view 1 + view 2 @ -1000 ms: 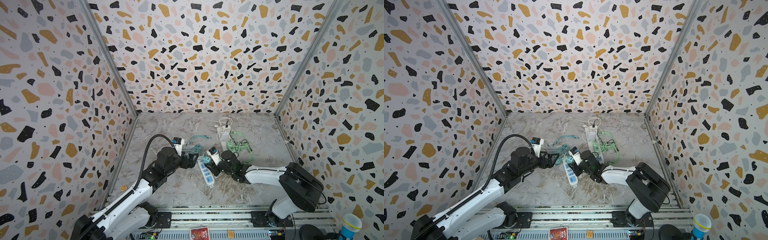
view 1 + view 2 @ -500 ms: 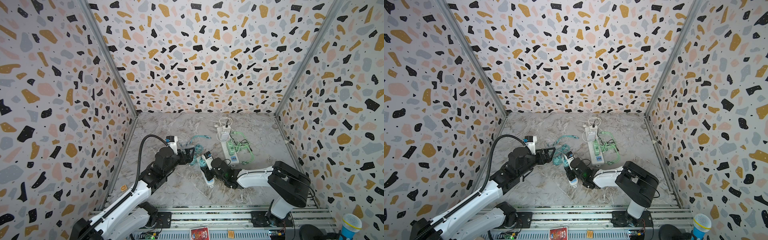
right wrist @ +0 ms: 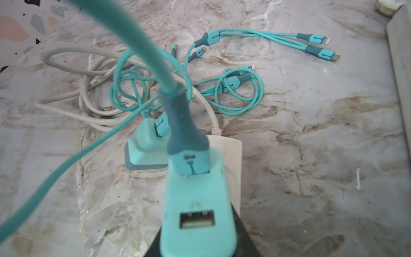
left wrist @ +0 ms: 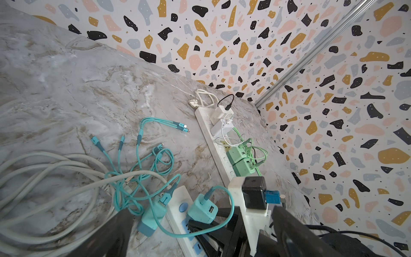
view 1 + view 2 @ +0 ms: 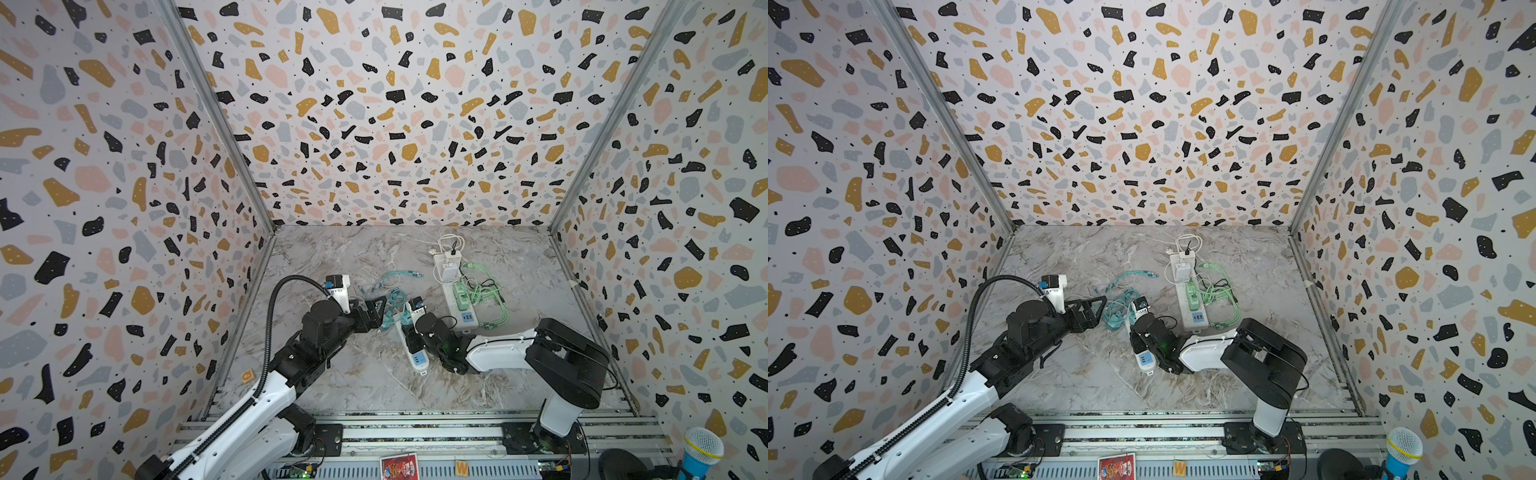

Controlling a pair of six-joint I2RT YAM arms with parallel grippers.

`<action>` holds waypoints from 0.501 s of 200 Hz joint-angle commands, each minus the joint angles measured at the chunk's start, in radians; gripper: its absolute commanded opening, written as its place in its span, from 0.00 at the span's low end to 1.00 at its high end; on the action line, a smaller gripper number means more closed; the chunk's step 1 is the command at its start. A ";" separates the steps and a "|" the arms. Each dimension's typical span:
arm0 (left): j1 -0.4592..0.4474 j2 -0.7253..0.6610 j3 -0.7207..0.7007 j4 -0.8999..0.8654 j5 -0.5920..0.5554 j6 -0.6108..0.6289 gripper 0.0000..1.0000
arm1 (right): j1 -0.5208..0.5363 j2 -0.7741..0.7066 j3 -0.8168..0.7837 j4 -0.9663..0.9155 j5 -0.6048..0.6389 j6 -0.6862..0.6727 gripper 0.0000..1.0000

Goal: Insert plugs into power strip
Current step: Insert the plug into the socket.

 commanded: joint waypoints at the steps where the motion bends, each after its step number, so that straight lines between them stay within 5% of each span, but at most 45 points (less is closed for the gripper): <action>1: 0.005 -0.020 -0.010 0.019 0.010 0.014 0.98 | 0.007 -0.003 0.026 -0.001 0.029 0.034 0.11; 100: 0.008 -0.027 -0.023 0.029 0.037 0.033 0.99 | 0.030 0.021 0.045 -0.017 0.050 0.061 0.11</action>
